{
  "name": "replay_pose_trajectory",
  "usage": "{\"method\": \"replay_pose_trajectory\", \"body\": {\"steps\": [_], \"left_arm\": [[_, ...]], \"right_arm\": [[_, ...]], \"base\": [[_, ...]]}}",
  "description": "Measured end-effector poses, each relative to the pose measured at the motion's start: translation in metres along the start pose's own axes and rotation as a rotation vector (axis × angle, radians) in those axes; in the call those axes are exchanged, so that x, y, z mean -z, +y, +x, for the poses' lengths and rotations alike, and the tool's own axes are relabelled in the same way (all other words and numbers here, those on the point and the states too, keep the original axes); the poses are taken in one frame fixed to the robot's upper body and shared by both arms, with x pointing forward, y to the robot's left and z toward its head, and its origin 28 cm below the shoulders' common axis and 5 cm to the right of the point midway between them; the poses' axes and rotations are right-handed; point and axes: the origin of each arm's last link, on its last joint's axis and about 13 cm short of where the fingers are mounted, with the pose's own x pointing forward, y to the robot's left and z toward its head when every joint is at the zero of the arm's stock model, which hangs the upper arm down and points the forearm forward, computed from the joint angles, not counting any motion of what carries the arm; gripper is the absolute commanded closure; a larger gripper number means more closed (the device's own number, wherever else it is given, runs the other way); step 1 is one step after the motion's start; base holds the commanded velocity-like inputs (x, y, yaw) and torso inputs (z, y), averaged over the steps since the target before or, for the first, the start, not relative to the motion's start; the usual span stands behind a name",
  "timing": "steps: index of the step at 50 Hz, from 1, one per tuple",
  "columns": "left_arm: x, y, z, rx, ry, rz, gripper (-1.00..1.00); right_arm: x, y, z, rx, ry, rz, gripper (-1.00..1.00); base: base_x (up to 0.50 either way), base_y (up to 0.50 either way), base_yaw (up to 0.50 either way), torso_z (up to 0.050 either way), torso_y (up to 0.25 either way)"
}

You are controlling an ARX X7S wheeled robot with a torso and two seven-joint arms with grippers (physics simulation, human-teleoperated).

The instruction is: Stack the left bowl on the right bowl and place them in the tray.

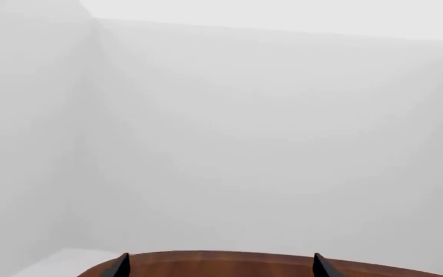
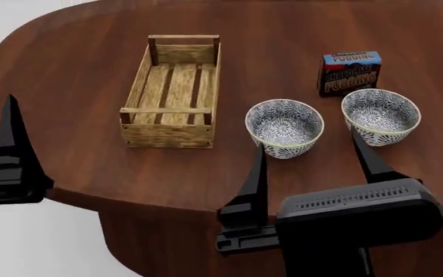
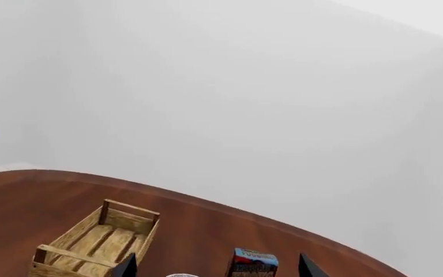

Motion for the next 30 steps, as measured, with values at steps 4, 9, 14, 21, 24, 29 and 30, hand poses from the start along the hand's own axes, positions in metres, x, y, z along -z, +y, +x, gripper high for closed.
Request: {"method": "replay_pose_trajectory", "body": {"steps": [4,9,14,21,24,29,30], "left_arm": [[0.0002,0.0,-0.0001,0.0,0.0,0.002,-1.0],[0.0005,0.0001,-0.0002,0.0,0.001,0.005,-1.0],[0.0005,0.0002,-0.0003,0.001,0.0,0.006,-1.0],[0.0008,0.0001,-0.0002,0.002,-0.001,0.003,-1.0],[0.0011,-0.0001,-0.0001,0.002,0.0,0.001,-1.0],[0.0009,-0.0004,-0.0004,0.003,0.0,-0.003,-1.0],[0.0007,-0.0004,-0.0005,0.004,0.0,-0.004,-1.0]], "right_arm": [[0.0005,0.0003,0.0003,-0.003,-0.002,0.001,-1.0],[0.0016,0.0003,0.0006,-0.009,-0.008,0.004,-1.0],[0.0022,0.0001,0.0,-0.012,-0.023,0.016,-1.0],[0.0028,-0.0001,-0.0002,-0.018,-0.042,0.031,-1.0],[0.0025,0.0,-0.0003,-0.02,-0.048,0.036,-1.0],[0.0021,0.0007,0.0003,-0.028,-0.054,0.043,-1.0],[0.0021,0.0009,0.0004,-0.03,-0.055,0.044,-1.0]], "base": [[0.41,0.37,0.0,0.0,0.0],[0.44,0.32,0.0,0.0,0.0],[0.5,0.09,0.0,0.0,0.0],[0.5,0.0,0.0,0.0,0.0],[0.5,0.0,0.0,0.0,0.005],[0.5,0.0,0.0,0.0,0.0],[0.5,0.0,0.0,0.0,0.0]]}}
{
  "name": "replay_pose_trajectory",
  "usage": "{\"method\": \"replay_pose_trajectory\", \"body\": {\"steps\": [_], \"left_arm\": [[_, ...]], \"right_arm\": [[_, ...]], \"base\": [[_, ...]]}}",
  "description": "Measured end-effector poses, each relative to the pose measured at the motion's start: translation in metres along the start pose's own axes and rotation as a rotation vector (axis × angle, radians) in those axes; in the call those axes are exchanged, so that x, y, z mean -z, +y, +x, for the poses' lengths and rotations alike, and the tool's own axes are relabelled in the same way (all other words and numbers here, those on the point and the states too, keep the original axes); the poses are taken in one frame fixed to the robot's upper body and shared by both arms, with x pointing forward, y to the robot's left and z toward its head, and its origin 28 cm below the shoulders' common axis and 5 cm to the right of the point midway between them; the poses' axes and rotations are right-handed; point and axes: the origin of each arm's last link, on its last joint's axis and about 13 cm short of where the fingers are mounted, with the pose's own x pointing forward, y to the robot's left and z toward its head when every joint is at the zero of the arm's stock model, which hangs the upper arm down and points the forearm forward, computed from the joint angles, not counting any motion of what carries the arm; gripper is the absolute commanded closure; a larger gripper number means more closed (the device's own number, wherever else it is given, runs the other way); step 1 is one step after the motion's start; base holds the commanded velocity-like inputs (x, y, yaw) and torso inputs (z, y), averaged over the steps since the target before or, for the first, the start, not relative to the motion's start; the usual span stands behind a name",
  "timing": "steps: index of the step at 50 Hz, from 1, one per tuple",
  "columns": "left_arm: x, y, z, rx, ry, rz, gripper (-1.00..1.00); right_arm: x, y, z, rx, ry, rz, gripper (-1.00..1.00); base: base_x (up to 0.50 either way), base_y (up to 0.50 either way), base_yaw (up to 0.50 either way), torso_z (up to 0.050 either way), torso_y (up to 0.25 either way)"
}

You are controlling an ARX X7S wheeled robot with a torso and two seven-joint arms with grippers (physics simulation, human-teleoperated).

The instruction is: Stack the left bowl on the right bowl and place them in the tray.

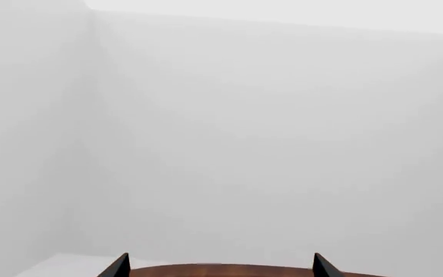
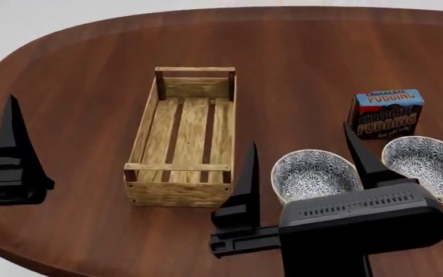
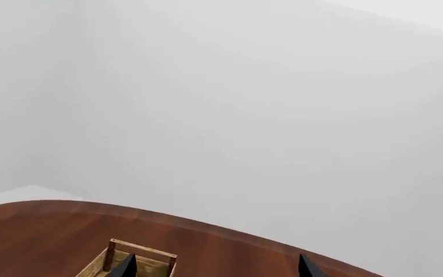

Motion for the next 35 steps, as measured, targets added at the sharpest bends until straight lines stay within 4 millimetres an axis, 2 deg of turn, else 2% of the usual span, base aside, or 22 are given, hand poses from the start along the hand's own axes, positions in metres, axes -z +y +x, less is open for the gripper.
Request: {"method": "replay_pose_trajectory", "body": {"steps": [35], "left_arm": [[0.001,-0.0005,-0.0007,0.004,0.011,-0.007,-1.0]], "right_arm": [[0.0027,0.0029,0.0045,-0.01,-0.007,0.013,-1.0]], "base": [[0.5,-0.05,0.0,0.0,0.001]]}}
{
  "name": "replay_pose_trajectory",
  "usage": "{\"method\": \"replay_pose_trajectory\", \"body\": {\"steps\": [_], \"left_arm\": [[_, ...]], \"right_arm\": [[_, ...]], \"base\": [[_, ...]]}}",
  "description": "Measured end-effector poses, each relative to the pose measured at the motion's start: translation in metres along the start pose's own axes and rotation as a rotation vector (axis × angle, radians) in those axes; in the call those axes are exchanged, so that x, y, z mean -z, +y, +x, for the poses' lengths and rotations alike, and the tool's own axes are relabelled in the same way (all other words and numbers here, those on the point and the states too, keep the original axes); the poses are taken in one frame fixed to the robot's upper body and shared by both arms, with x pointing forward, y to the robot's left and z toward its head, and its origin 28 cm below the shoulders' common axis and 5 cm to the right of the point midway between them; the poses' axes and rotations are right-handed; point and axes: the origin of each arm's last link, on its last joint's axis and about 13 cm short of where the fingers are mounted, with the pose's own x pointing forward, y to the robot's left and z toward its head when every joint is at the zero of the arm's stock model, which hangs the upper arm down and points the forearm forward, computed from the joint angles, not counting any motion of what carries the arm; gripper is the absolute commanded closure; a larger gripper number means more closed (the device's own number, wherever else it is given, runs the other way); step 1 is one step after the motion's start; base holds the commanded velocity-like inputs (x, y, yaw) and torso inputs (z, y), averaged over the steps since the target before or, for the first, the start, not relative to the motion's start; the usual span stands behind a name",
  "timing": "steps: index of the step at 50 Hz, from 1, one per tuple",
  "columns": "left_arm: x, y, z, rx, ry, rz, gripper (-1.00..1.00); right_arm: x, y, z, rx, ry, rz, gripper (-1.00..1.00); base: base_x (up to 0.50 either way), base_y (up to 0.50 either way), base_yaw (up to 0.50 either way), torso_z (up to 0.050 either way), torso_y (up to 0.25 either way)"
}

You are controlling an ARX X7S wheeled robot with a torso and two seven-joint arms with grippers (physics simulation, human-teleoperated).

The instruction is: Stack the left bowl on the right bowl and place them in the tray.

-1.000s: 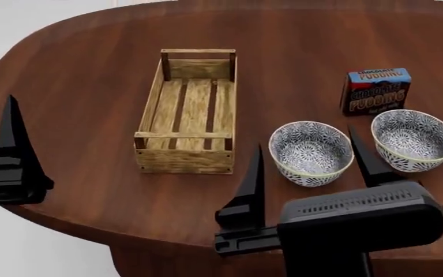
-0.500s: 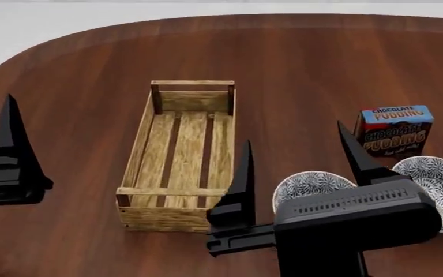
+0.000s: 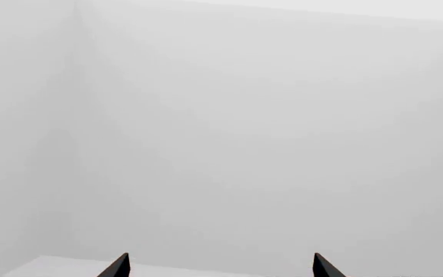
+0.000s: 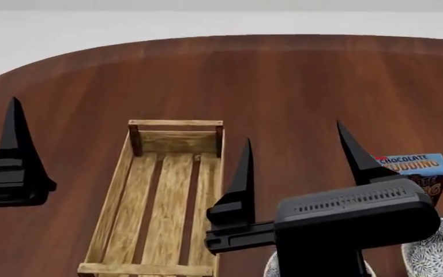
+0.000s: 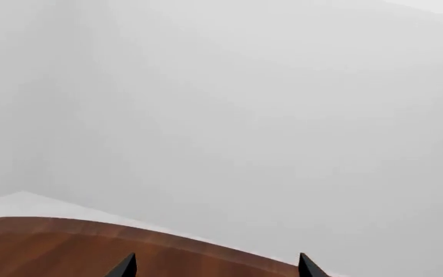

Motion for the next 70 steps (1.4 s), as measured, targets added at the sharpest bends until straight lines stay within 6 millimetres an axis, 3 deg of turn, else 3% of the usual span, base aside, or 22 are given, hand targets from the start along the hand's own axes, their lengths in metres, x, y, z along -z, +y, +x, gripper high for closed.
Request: {"method": "replay_pose_trajectory", "body": {"steps": [13,31,70], "left_arm": [[0.0013,-0.0008,0.0002,0.003,0.003,0.001,-1.0],[-0.0028,0.0049,-0.0028,0.012,-0.008,-0.042,-1.0],[-0.0037,0.0076,-0.0028,0.001,-0.025,-0.035,-1.0]], "right_arm": [[0.001,0.0001,0.0011,0.016,0.005,0.002,-1.0],[0.001,-0.0002,0.0012,0.048,0.018,0.015,-1.0],[0.0001,-0.0001,0.0009,0.053,0.033,0.012,-1.0]], "base": [[0.49,-0.07,0.0,0.0,0.001],[0.0,0.0,0.0,0.0,-0.005],[0.01,0.0,0.0,0.0,-0.224]]}}
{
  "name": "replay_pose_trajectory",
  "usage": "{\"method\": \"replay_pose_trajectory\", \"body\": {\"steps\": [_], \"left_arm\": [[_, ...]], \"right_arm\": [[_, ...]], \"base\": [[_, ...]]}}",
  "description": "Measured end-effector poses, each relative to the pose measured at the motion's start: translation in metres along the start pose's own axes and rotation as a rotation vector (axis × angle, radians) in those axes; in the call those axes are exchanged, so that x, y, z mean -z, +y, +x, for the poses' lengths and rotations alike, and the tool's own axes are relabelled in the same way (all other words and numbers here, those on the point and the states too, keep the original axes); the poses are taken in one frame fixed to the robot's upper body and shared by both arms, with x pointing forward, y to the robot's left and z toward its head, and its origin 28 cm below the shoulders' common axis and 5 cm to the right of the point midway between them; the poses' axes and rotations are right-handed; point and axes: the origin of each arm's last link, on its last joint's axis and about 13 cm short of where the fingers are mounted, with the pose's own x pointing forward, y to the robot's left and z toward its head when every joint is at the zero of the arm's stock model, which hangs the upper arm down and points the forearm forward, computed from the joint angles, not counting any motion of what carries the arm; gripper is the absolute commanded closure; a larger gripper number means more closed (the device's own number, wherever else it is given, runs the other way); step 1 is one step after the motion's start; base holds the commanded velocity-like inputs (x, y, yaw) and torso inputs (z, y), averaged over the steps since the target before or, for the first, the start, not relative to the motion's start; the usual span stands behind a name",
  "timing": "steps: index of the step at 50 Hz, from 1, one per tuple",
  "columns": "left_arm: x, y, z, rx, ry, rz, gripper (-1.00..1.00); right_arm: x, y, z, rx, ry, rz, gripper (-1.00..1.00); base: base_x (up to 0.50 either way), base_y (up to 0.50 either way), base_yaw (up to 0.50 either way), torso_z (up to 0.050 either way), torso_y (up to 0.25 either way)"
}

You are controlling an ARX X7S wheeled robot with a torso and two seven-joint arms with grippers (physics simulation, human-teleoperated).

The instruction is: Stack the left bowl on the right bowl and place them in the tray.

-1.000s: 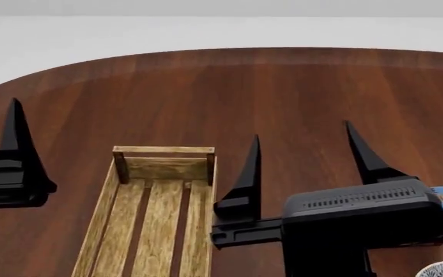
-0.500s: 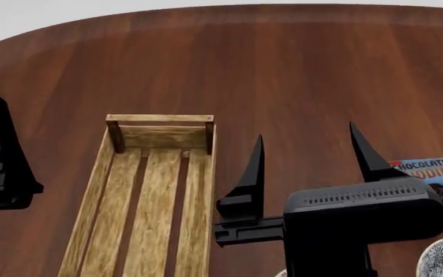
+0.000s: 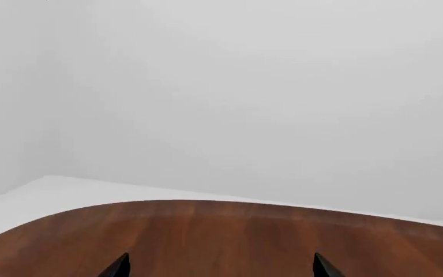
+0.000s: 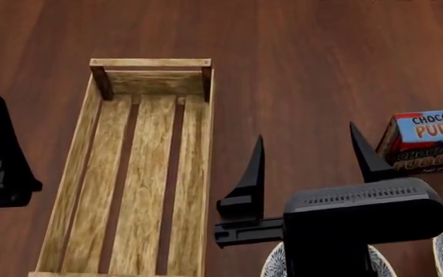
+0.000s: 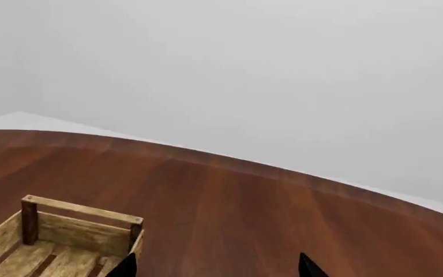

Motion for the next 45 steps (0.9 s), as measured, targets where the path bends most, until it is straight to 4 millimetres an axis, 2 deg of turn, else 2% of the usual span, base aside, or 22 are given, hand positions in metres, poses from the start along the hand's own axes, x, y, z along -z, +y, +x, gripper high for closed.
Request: {"method": "replay_pose_trajectory", "body": {"steps": [17,29,45], "left_arm": [[-0.002,0.0,0.003,-0.038,-0.01,-0.003,-1.0],[-0.004,-0.001,0.003,-0.068,-0.027,0.005,-1.0],[-0.005,-0.002,0.001,-0.066,-0.017,0.02,-1.0]], "right_arm": [[0.0,0.0,-0.001,-0.013,-0.014,0.002,-1.0],[0.0,0.0,0.0,-0.015,-0.001,0.019,-1.0],[-0.014,0.006,-0.001,-0.037,0.183,0.043,-1.0]], "base": [[0.49,0.0,0.0,0.0,0.0],[0.0,0.0,0.0,0.0,0.0],[0.0,0.0,0.0,0.0,0.0]]}}
